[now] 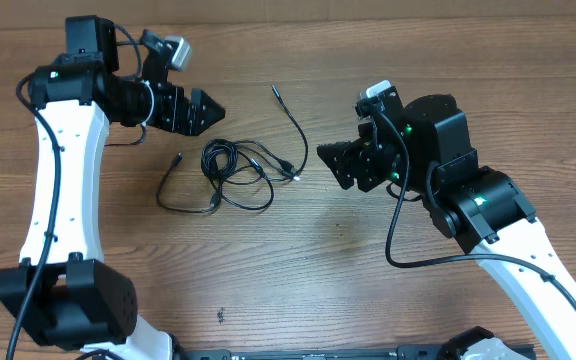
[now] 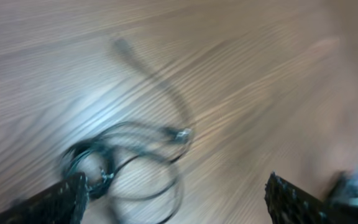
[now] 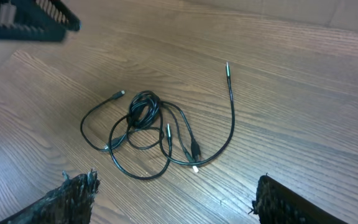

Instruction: Untangle cables

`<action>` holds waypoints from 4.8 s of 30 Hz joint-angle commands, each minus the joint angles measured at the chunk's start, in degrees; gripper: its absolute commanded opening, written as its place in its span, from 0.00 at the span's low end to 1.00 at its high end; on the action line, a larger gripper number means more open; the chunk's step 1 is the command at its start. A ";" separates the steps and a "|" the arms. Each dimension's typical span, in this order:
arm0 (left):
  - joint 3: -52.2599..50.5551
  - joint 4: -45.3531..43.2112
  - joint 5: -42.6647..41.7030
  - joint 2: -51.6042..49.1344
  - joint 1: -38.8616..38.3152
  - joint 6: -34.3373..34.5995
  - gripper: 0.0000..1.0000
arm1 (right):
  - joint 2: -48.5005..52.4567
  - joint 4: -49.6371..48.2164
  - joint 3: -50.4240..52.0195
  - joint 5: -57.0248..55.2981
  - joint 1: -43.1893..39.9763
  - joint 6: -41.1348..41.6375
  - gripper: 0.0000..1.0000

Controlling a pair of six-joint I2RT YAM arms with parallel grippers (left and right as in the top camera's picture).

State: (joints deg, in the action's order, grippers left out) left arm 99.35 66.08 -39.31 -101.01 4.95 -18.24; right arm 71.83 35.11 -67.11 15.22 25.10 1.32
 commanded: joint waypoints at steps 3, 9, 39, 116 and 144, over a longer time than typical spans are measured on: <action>-0.61 3.17 8.96 -7.10 -0.15 -6.95 0.89 | -0.92 -0.35 -0.46 0.31 -0.37 0.13 0.82; -0.63 6.82 13.42 -14.25 -0.28 -19.15 0.89 | -0.50 -0.35 -0.46 0.22 -0.37 0.11 0.82; -0.63 -9.55 24.90 -26.29 -5.62 -13.70 0.59 | 0.42 -0.28 -0.46 -0.11 -0.37 0.13 0.82; 8.26 -3.89 39.30 -19.21 -22.27 63.14 0.57 | 0.42 3.82 -0.46 -1.11 -0.37 12.15 0.80; 8.20 -11.72 44.24 -30.23 -30.97 52.50 0.51 | 3.80 4.87 -0.46 -1.70 -0.37 12.17 0.82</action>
State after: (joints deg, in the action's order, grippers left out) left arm 107.20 53.54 4.14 -130.45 -25.21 38.74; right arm 75.55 40.05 -67.11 14.13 24.84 13.47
